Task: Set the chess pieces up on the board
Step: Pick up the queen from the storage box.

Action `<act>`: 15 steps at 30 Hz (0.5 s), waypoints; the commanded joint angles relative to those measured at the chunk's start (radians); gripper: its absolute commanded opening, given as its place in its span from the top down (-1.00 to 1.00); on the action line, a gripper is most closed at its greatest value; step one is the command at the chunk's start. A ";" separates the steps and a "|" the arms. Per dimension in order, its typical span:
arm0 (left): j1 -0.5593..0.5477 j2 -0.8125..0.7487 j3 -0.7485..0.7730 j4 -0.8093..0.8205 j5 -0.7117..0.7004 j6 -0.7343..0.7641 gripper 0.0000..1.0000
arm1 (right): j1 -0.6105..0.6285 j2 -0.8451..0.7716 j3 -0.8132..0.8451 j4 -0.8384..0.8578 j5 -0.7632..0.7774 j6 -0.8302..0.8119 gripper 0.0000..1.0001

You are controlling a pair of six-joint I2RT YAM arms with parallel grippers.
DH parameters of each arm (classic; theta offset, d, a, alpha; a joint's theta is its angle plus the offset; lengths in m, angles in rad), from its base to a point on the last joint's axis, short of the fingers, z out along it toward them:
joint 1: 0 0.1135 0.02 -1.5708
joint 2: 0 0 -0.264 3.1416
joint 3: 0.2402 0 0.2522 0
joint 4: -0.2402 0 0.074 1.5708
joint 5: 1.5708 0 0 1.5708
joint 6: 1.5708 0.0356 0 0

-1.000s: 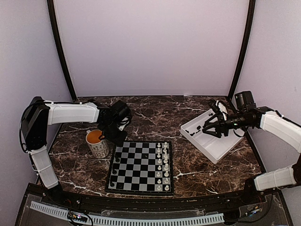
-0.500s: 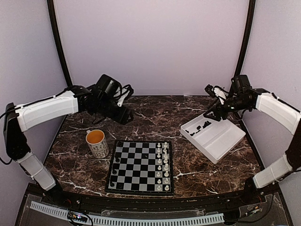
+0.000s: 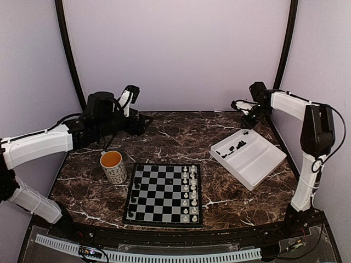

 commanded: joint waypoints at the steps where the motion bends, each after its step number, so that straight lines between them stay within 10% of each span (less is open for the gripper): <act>1: 0.000 0.084 0.107 -0.065 0.157 0.027 -0.52 | -0.010 0.121 0.119 -0.081 0.170 -0.075 0.53; 15: 0.000 0.139 0.100 -0.070 0.263 0.030 -0.48 | -0.009 0.374 0.495 -0.426 0.071 -0.198 0.28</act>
